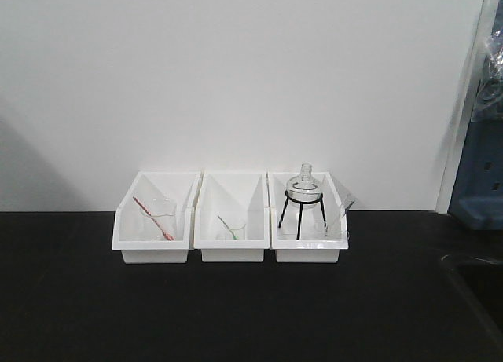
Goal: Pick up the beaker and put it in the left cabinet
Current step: 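Move the right gripper toward the clear glass beaker on the benchtop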
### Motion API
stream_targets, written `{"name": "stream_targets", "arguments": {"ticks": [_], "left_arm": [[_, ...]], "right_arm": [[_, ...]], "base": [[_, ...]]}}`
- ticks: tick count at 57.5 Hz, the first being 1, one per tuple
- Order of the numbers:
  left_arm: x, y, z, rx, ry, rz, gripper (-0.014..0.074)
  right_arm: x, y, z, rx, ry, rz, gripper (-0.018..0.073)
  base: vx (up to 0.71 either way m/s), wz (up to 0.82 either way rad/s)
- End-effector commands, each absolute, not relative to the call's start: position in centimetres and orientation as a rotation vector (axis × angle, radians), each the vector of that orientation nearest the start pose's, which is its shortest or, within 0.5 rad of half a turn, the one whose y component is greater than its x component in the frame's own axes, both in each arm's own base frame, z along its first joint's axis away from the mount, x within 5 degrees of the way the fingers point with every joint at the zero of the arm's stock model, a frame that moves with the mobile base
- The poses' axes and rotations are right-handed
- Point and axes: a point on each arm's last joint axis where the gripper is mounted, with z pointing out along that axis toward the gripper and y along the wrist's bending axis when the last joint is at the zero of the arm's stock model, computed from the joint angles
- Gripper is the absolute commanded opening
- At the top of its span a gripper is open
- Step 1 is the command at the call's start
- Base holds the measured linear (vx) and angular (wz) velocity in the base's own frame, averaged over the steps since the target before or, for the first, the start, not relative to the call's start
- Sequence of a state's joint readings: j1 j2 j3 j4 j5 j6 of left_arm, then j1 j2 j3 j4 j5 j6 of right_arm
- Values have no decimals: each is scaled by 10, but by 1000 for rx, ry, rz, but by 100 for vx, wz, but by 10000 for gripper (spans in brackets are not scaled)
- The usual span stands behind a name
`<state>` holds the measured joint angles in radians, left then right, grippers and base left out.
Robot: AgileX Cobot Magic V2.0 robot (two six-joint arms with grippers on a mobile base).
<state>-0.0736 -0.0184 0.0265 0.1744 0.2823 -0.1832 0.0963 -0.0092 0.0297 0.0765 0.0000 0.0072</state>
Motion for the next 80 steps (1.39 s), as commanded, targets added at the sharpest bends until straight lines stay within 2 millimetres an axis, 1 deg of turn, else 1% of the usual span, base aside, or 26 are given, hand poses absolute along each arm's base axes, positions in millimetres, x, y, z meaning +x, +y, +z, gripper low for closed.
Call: {"name": "stream_targets", "arguments": {"ticks": [1,8,13,17,24,26,30,33,35,40,44,48,52,57,63,66,70,74,80], "left_arm": [[54,-1,192,21,1666,-40,4],[54,-1,192,21,1666,-40,4],[54,-1,192,21,1666,-40,4],[54,-1,192,21,1666,-40,4],[54,-1,192,21,1666,-40,4],[54,-1,192,21,1666,-40,4],[54,-1,192,21,1666,-40,4],[54,-1,192,21,1666,-40,4],[54,-1,192,21,1666,-40,4],[54,-1,192,21,1666,-40,4],[54,-1,192,21,1666,-40,4],[54,-1,192,21,1666,-40,4],[54,-1,192,21,1666,-40,4],[54,-1,192,21,1666,-40,4],[54,-1,192,21,1666,-40,4],[54,-1,192,21,1666,-40,4],[54,-1,192,21,1666,-40,4],[54,-1,192,21,1666,-40,4],[54,-1,192,21,1666,-40,4]], "right_arm": [[55,5,210,-13,1419,125,-1],[55,4,211,-4,1403,133,-1],[54,4,217,17,1361,152,-1],[52,3,228,22,1315,156,-1],[53,3,256,-14,1269,109,-1],[56,4,266,-29,1272,88,-1],[70,5,284,-58,1294,45,-1],[83,6,297,-70,1307,25,-1],[96,6,306,-66,1315,23,-1],[121,8,315,-50,1342,32,-1],[142,10,315,-42,1381,38,-1],[158,11,311,-38,1405,37,1],[176,12,302,-40,1423,27,7],[191,14,292,-68,1436,12,29],[202,17,282,-114,1448,0,78],[206,20,279,-149,1443,-6,117],[212,22,274,-189,1443,-9,195],[215,24,271,-206,1431,4,302],[219,26,269,-186,1412,42,466]], "base": [[0,0],[0,0],[0,0],[0,0],[0,0],[0,0],[0,0],[0,0],[0,0],[0,0],[0,0],[0,0],[0,0],[0,0],[0,0],[0,0],[0,0],[0,0],[0,0]]}}
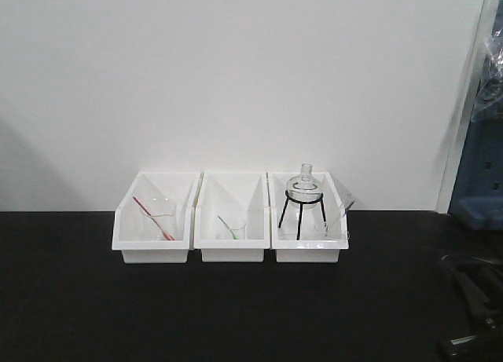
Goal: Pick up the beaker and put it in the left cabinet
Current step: 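Move the right gripper toward the clear glass beaker on the benchtop, then close the right gripper around the beaker and lift it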
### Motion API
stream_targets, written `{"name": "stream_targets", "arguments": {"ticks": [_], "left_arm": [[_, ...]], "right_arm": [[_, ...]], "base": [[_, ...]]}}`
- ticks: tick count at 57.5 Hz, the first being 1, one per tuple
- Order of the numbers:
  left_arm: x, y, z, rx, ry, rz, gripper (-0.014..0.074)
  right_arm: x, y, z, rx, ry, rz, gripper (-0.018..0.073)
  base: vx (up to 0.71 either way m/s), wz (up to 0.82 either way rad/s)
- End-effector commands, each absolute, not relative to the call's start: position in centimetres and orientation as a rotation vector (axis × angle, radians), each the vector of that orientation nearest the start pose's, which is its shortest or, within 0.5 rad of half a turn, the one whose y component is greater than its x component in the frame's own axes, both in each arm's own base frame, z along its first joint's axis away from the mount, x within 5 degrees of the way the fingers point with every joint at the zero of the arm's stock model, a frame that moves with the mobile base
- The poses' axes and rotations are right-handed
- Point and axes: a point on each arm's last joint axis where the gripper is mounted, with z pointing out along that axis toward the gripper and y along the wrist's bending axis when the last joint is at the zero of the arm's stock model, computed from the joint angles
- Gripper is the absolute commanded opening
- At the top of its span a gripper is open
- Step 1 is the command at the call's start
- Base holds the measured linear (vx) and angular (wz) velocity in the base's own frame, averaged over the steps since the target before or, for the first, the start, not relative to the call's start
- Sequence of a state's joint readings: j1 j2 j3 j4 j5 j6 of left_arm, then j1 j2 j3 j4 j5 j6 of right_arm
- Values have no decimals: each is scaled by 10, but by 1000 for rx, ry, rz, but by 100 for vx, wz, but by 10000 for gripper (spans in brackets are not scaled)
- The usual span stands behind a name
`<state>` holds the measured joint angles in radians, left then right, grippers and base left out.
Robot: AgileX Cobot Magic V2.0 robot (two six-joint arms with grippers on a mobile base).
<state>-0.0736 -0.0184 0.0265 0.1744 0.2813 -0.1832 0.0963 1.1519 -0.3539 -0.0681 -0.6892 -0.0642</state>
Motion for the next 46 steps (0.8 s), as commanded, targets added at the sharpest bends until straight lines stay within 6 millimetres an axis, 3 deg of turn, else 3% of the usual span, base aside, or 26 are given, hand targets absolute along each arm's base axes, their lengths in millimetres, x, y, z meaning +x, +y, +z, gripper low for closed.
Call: {"name": "stream_targets", "arguments": {"ticks": [1,7,12,18,23,32,46], "left_arm": [[54,-1,192,21,1666,-40,4],[54,-1,192,21,1666,-40,4],[54,-1,192,21,1666,-40,4],[54,-1,192,21,1666,-40,4],[54,-1,192,21,1666,-40,4],[54,-1,192,21,1666,-40,4],[54,-1,192,21,1666,-40,4]], "right_arm": [[220,26,268,-182,1410,48,502],[222,26,267,-175,1389,57,649],[222,27,267,-154,1387,99,713],[223,31,265,-115,1403,216,720],[226,44,255,-243,1420,299,708],[231,74,220,-529,1407,565,679],[242,94,153,-641,1539,817,638]], "base": [[0,0],[0,0],[0,0],[0,0],[0,0],[0,0],[0,0]]}}
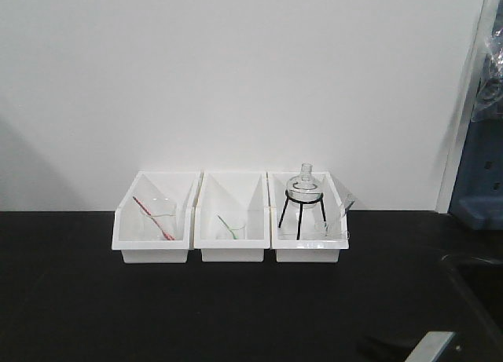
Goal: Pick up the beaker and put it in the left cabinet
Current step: 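Close the right gripper around the beaker and lift it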
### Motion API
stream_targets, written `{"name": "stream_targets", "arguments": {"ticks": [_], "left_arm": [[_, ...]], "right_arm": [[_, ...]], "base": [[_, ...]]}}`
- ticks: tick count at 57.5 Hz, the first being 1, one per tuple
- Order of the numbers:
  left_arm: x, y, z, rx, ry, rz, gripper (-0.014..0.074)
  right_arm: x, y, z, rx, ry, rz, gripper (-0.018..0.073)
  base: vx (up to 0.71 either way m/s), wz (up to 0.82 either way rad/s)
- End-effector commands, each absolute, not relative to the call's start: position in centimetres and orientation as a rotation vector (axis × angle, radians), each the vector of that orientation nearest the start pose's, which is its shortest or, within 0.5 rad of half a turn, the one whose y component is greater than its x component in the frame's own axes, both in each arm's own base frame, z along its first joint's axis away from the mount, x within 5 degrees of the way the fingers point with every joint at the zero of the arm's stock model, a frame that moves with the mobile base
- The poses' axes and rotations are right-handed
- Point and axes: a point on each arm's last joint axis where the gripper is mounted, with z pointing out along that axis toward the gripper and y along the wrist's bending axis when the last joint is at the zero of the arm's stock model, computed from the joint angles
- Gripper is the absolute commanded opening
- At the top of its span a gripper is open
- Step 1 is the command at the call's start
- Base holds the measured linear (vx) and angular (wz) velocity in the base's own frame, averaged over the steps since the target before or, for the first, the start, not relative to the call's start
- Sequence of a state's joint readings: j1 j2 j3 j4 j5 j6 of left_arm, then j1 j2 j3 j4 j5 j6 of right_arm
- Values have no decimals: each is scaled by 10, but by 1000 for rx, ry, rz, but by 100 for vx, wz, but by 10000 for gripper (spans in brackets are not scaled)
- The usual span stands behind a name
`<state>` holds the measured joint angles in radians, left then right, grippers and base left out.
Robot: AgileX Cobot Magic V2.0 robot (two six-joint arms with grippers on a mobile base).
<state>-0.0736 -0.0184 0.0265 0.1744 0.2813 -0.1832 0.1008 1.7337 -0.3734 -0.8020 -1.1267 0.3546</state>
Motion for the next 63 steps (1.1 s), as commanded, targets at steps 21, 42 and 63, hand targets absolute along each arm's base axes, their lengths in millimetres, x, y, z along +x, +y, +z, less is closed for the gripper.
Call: {"name": "stream_targets", "arguments": {"ticks": [21,42,63], "left_arm": [[54,-1,192,21,1666,-40,4],[54,-1,192,21,1666,-40,4],[54,-1,192,21,1666,-40,4]], "right_arm": [[260,164,139,-852,1438,966,622],[274,216,128,-811,1416,1016,588],[290,253,115,-771,1393,1030,588]], "base": [[0,0],[0,0],[0,0]]}}
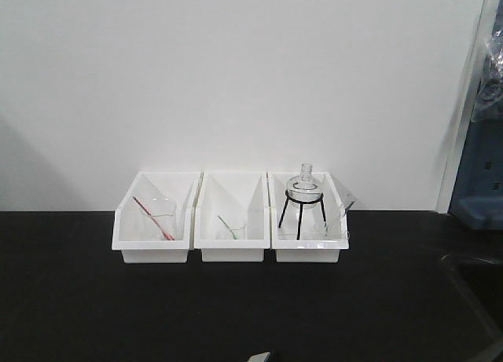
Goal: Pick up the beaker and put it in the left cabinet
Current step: 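Close the right gripper around the beaker and lift it, then retract the right arm holding the beaker toward the robot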
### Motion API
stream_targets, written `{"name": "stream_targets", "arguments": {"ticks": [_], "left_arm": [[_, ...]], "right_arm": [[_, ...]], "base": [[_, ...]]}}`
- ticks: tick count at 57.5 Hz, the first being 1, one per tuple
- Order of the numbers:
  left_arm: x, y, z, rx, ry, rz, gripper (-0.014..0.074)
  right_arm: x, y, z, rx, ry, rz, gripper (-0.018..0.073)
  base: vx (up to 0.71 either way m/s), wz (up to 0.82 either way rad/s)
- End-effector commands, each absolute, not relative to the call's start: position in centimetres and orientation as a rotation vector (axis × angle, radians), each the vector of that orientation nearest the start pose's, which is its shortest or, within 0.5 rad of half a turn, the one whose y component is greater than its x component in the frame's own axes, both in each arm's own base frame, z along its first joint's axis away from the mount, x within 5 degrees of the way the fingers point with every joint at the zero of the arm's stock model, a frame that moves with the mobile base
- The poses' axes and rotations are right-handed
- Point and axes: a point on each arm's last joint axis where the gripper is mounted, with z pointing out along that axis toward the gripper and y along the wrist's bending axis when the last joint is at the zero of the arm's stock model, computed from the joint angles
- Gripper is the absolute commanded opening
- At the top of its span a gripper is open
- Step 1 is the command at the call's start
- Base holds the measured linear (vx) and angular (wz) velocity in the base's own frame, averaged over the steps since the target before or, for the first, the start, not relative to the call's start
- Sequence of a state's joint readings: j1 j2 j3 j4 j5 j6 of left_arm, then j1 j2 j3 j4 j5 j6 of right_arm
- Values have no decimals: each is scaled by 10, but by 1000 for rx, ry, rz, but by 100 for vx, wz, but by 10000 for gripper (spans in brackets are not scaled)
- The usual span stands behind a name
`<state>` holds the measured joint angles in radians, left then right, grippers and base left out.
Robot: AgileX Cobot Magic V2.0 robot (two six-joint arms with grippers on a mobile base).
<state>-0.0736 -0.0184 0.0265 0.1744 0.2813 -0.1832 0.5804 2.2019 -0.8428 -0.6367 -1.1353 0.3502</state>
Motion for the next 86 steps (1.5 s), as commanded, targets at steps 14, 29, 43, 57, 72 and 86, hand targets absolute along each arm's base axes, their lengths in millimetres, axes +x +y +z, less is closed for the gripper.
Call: {"name": "stream_targets", "arguments": {"ticks": [14,29,43,57,72,86], "left_arm": [[54,-1,192,21,1666,-40,4],[54,-1,192,21,1666,-40,4],[54,-1,192,21,1666,-40,4],[54,-1,192,21,1666,-40,4],[54,-1,192,21,1666,-40,4],[54,-1,192,21,1666,-40,4]], "right_arm": [[299,267,110,-733,1384,1031,418],[293,268,127,-803,1385,1055,-14],[293,257,197,-756,1626,947,-3],[271,214,283,-767,1728,560,-3],[230,153,341,-603,1783,275,-1],[167,105,337,-476,1763,336,-1]], "base": [[0,0],[0,0],[0,0],[0,0],[0,0],[0,0]]}}
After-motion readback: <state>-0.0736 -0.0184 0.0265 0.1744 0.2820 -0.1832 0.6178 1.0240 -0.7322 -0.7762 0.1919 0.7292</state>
